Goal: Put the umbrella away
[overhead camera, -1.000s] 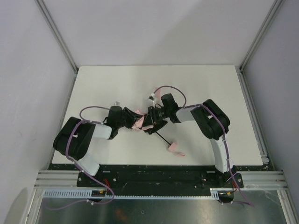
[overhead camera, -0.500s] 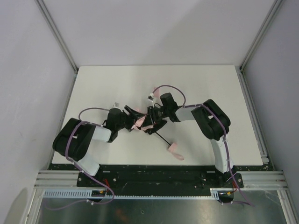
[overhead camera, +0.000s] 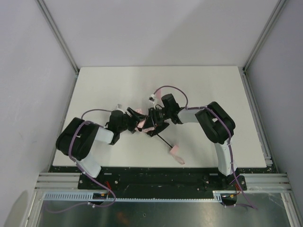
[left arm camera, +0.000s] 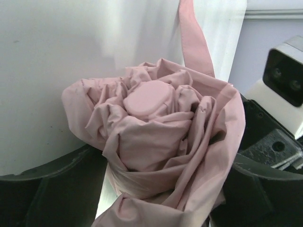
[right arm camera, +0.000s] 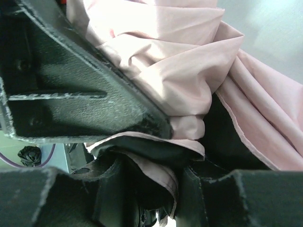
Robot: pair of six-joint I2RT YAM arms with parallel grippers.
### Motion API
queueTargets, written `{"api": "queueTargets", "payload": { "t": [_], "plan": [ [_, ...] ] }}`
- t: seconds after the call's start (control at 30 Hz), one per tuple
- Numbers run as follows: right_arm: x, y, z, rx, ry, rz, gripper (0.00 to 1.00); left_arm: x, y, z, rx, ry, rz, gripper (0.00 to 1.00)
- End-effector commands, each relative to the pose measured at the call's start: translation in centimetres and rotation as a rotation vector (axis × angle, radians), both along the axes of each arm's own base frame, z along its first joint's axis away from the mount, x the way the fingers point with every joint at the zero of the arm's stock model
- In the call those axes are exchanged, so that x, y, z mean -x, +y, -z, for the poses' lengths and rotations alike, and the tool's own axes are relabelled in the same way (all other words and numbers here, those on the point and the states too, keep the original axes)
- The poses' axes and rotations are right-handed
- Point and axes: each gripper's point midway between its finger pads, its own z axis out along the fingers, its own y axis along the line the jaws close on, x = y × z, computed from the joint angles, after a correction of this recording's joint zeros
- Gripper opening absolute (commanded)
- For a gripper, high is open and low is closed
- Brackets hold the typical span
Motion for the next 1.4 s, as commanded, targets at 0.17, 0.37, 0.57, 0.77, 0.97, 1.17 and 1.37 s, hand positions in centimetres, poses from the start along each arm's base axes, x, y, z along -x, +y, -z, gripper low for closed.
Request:
{"api": "queueTargets", "payload": {
  "t": [0.17,0.37,0.57,0.77,0.97,1.17,1.37],
  "plan": [
    [5.1,2.1,-6.6,-0.172,-0.041,-0.238,0.0,1.6,0.8,3.7,-0.1,0.069,-0.004,0.35],
    [4.2,1.2,-5.5,-0.111,-0.031,-0.191,0.0,1.5,1.0,3.0,-0.102,0.038,-0.013,0.09],
    [1.3,-0.4,-2.7,0.075,-0.091,-0.018,0.4,1.9,1.5,2.5,-0.101,0.026,-0.042,0.0],
    [0.4,-2.1,-1.8,0.373,-0.315,0.144,0.73,2.2,1.6,1.9,-0.071,0.033,-0.067,0.0],
    [-0.3,-3.5,-2.2,0.681,-0.664,0.329,0.84,3.0,1.6,2.2,-0.022,0.121,-0.105,0.0],
    [0.4,-2.0,-0.6,0.795,-0.843,0.282,0.84,3.6,1.6,2.9,-0.022,0.213,-0.12,0.0],
    [0.1,-1.7,2.2,0.884,-0.919,0.252,0.8,3.7,1.7,2.5,-0.039,0.26,-0.129,0.0]
  ]
}}
